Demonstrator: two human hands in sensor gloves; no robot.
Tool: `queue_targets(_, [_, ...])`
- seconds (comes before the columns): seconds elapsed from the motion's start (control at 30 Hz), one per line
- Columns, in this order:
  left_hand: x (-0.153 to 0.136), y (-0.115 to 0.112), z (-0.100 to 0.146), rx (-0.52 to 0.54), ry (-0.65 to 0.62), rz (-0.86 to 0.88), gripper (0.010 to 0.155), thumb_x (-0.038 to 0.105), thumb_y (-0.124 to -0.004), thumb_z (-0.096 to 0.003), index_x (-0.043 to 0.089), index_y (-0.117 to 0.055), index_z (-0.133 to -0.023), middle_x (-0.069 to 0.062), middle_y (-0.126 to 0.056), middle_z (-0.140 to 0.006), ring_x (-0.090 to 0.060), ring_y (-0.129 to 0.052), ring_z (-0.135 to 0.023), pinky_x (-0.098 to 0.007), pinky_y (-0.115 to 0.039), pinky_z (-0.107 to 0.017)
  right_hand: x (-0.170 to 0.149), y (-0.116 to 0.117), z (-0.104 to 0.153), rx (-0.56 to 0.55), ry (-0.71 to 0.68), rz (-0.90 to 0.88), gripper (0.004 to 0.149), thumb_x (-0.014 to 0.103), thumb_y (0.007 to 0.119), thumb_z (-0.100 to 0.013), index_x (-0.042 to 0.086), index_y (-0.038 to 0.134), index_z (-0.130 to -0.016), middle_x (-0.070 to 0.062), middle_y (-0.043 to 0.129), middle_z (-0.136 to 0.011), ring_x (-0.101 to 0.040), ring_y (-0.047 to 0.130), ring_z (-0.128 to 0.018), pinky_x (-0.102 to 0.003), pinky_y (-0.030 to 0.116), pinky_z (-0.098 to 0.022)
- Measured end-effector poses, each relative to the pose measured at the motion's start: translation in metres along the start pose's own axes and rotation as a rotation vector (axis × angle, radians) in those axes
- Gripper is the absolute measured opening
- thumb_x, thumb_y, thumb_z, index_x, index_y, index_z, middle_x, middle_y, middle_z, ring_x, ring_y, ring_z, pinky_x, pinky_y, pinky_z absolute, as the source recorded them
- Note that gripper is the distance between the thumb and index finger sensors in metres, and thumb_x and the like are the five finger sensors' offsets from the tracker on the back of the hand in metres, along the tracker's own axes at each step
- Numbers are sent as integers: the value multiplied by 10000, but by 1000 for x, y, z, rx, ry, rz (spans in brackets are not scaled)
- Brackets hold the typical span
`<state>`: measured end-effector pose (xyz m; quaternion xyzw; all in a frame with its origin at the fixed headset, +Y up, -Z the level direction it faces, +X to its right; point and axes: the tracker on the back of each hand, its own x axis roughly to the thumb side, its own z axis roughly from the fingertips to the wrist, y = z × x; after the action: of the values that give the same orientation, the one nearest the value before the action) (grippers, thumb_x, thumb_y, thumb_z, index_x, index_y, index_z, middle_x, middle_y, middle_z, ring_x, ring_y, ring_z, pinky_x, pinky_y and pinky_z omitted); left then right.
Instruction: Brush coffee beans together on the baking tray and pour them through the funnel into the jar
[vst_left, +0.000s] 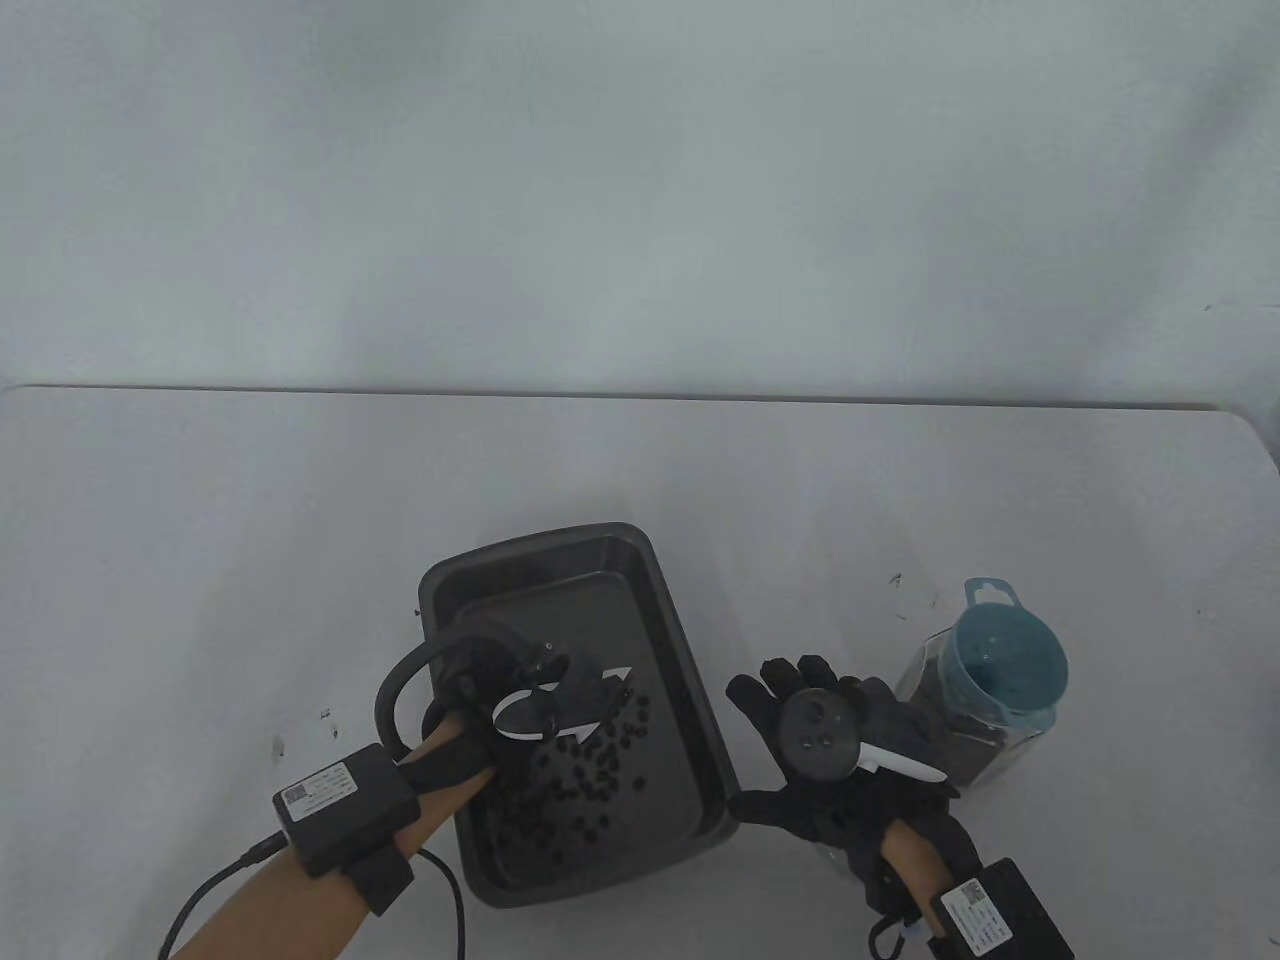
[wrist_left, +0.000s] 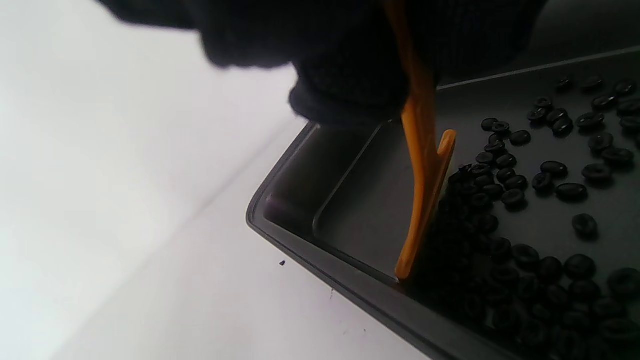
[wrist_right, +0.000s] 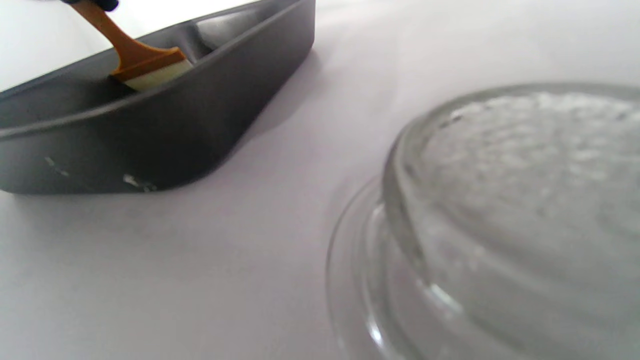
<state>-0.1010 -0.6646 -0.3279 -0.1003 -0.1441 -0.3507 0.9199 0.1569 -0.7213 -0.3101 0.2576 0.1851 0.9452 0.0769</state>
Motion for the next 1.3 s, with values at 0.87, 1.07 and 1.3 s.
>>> queue_targets(0.87, [10, 16, 36, -343, -87, 334, 455, 501, -689, -455, 327, -845, -846, 94, -1004, -333, 41, -899, -1, -264, -898, -131, 5, 9, -6, 45, -2, 27, 966, 729, 639, -334, 362, 4, -964, -207, 76, -1115, -551, 85, -998, -729, 178, -661])
queue_targets(1.07, [11, 21, 36, -374, -51, 542, 463, 470, -672, -483, 302, -804, -894, 86, -1004, -345, 57, -907, -6, -248, -914, -135, 4, 8, -6, 37, -2, 22, 965, 729, 638, -335, 363, 5, -965, -206, 78, -1116, -550, 86, -998, -730, 177, -660])
queue_targets(1.3, [21, 36, 29, -306, -70, 693, 467, 462, -652, -496, 302, -768, -919, 86, -998, -361, 64, -909, -16, -240, -920, -141, 4, 8, -6, 30, -5, 20, 966, 730, 638, -334, 362, 6, -965, -208, 104, -1114, -551, 87, -998, -730, 178, -661])
